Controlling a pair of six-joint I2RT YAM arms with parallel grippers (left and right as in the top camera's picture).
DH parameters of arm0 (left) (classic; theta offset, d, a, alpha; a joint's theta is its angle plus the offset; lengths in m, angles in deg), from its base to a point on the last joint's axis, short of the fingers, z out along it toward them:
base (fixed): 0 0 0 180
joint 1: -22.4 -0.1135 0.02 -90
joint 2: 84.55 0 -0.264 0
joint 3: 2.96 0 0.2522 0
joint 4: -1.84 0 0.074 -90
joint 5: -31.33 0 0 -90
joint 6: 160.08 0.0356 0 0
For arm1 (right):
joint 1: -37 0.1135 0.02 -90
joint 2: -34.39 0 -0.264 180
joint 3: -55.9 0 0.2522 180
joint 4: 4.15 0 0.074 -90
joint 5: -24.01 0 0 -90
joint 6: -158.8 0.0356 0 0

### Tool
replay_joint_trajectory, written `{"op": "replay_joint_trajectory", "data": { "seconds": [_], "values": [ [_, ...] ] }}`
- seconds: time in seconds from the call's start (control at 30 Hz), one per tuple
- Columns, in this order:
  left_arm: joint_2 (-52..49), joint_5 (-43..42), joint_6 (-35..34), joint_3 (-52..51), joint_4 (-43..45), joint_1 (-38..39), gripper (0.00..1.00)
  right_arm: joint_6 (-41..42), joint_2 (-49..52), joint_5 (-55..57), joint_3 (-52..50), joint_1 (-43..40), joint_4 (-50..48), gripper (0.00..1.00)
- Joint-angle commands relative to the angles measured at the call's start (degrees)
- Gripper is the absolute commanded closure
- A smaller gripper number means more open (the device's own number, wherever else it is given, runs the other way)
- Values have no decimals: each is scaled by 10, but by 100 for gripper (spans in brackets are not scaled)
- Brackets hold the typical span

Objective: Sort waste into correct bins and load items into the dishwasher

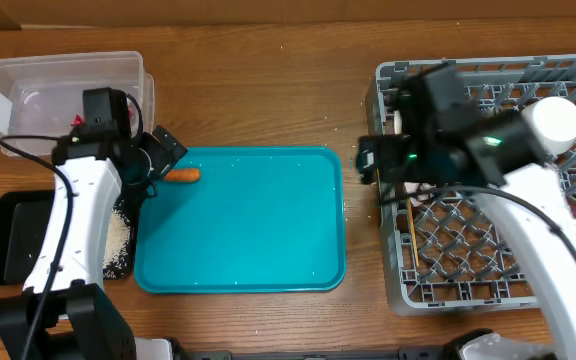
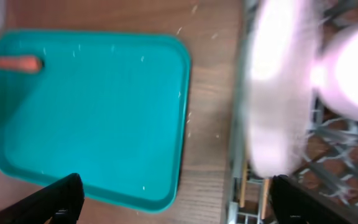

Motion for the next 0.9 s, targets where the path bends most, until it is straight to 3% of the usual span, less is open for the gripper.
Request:
{"op": "replay_joint_trajectory", "data": {
  "seconds": [0.0,0.23,0.57,0.73,0.87],
  "values": [
    [-2,16,-82,-43,45,2,0,2,-46,11,22,-38,6,0],
    [-17,49,-141,-88,112,2,0,0,-54,11,21,-76,46,0],
    [-102,54,-144,-88,161,2,2,0,-54,11,21,-76,51,0],
    [-130,59,-142,-88,171,2,21,0,-54,11,21,-76,54,0],
    [-136,57,-142,-88,169,2,59,0,-54,11,21,-76,55,0]
  ]
}}
